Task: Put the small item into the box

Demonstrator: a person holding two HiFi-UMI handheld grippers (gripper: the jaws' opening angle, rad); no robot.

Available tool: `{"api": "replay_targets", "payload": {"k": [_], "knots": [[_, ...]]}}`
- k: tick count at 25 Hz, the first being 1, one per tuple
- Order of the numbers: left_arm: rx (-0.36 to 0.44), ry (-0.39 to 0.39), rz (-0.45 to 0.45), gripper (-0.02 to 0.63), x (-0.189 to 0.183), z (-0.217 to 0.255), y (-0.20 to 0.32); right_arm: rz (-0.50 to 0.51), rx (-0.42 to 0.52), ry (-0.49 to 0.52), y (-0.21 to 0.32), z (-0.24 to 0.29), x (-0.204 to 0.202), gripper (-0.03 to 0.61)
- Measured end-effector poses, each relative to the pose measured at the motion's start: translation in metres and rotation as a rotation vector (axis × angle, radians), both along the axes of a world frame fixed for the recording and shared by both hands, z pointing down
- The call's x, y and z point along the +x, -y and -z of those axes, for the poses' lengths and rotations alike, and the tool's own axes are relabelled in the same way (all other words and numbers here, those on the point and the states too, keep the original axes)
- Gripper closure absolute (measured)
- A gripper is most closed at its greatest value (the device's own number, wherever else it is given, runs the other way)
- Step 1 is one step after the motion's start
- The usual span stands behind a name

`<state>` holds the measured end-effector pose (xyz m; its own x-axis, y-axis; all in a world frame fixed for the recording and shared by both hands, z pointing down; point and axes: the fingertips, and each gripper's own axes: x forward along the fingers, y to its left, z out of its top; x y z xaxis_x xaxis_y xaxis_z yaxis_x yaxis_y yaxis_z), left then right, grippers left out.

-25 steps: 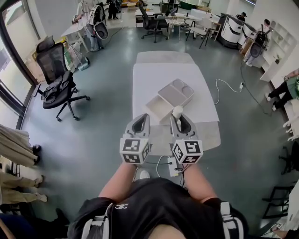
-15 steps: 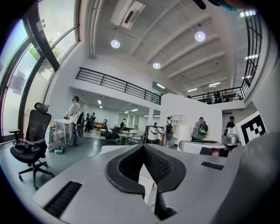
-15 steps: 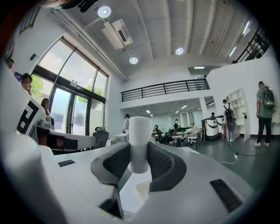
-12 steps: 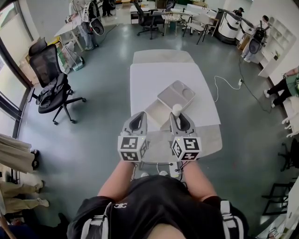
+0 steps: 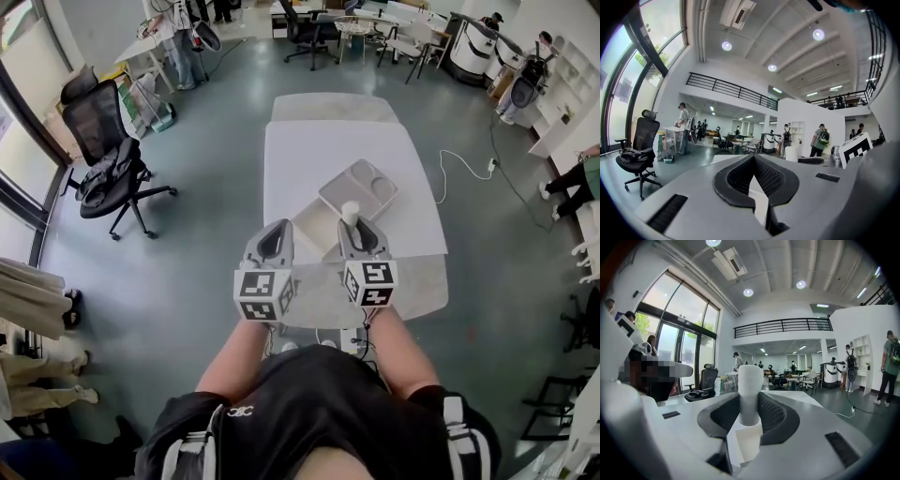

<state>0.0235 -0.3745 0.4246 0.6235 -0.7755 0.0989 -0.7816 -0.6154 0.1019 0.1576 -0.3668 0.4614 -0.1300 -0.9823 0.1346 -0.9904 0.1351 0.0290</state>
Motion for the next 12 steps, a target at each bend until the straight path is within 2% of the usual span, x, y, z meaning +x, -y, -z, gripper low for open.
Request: {"api": "replay_targets", "payload": {"k": [12], "knots": [[-0.021,0.014,0.067,0.609,-0.011,-0.009,0.024,0.063,-0.226,-0.050,0.061,-0.087,0.002,0.457]]}}
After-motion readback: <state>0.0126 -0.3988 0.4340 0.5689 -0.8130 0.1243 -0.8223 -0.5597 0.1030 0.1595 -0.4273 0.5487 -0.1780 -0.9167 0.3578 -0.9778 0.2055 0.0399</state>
